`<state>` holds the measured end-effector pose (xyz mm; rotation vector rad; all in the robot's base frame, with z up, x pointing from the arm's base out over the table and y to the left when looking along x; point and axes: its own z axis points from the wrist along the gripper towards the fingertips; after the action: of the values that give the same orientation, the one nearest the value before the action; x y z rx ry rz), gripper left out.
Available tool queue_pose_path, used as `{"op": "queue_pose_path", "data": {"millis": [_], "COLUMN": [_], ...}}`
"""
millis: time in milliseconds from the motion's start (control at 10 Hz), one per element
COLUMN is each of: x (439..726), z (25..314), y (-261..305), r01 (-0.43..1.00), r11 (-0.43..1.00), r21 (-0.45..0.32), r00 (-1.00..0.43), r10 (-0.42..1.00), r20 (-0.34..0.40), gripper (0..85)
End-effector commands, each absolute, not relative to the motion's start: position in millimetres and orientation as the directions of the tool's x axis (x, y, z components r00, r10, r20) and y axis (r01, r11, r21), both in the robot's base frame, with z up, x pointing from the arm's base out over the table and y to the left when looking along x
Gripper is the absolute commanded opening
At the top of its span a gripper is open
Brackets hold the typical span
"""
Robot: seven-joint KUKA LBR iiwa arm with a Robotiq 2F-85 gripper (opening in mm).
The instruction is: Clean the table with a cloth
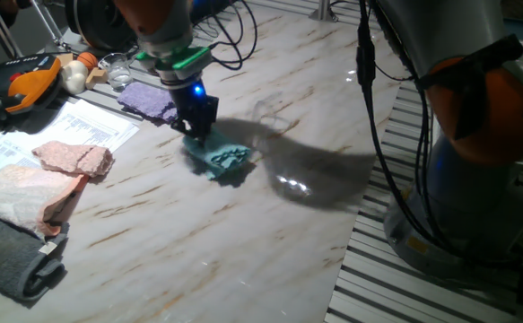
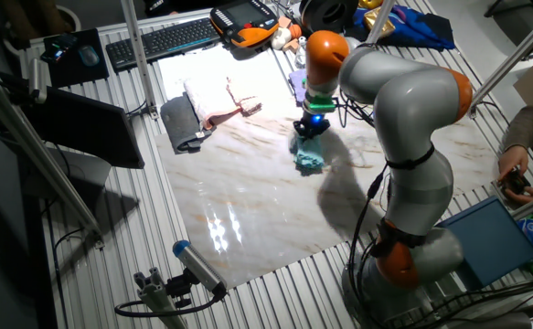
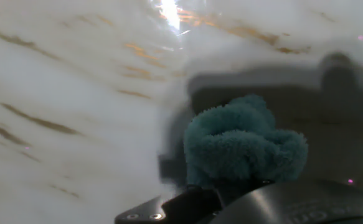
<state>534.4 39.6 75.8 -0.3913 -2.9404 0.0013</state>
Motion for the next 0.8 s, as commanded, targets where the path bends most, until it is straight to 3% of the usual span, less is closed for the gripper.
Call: {"op": "queue_pose_path", "data": {"millis": [0, 400, 500, 700], "x": [533, 521, 519, 522], "z": [80, 109, 117, 129], "y": [43, 60, 59, 42], "r01": [0.273, 0.321, 0.294, 0.201], "r11": [0.962, 0.947, 0.955, 0.979], "r21": [-0.025, -0.017, -0.026, 0.024], "r00": [-0.947, -0.936, -0.946, -0.970], "r10": [0.273, 0.320, 0.295, 0.196], "r20": [0.167, 0.147, 0.136, 0.147], "gripper": [68.0, 68.0, 51.0, 17.0]}}
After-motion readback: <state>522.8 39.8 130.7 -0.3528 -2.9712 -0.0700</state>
